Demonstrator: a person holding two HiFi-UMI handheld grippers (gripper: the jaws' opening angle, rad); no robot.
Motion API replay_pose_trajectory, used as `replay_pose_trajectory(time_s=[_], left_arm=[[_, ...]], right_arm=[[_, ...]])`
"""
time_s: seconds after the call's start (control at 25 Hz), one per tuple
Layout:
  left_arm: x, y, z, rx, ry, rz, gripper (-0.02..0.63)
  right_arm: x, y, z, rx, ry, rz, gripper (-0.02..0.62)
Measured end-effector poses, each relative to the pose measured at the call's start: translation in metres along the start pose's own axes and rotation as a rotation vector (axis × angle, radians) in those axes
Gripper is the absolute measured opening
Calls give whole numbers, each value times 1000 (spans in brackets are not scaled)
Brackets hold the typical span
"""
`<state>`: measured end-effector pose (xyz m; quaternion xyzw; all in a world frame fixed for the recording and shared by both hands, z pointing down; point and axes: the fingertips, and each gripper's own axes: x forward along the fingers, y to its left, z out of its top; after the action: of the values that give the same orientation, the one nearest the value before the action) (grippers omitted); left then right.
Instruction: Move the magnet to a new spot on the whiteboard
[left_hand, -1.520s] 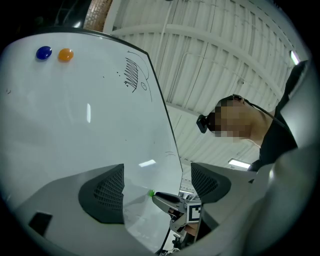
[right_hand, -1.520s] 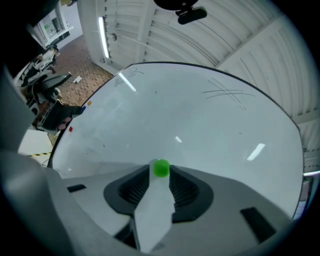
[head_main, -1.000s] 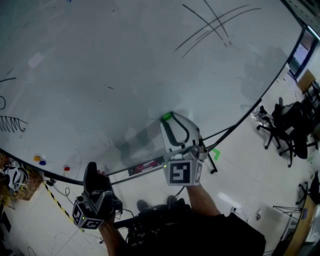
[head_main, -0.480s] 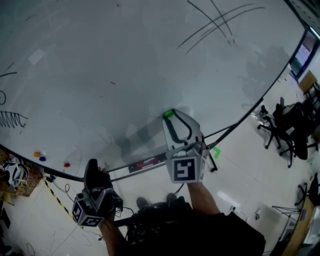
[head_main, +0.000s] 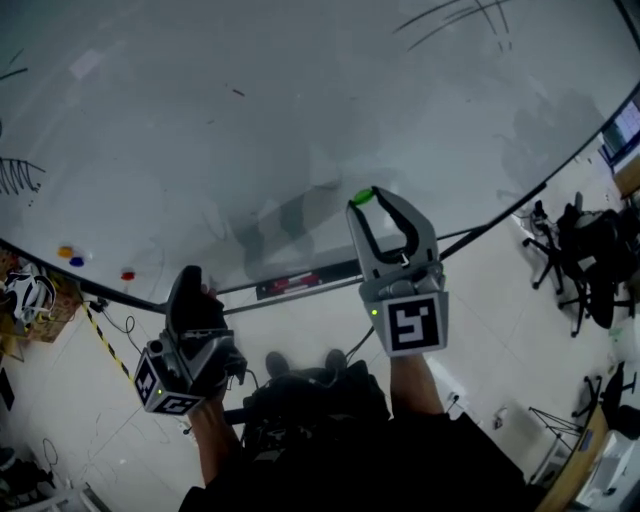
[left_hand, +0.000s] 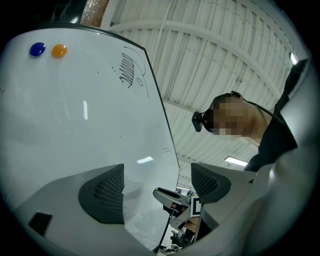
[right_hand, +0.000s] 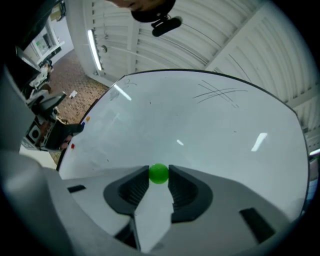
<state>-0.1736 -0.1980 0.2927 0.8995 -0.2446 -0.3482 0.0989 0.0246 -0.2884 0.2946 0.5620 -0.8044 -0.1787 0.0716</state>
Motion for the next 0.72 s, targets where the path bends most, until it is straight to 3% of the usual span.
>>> replay_pose_trajectory(time_s=[0.24, 0.72], left_arm=[[10, -11, -11, -1, 22, -6, 417], [41, -48, -47, 15, 73, 2, 417]], right_arm=[[-25, 1, 8, 155, -107, 140, 147], [-73, -27, 0, 351, -213, 272, 147]])
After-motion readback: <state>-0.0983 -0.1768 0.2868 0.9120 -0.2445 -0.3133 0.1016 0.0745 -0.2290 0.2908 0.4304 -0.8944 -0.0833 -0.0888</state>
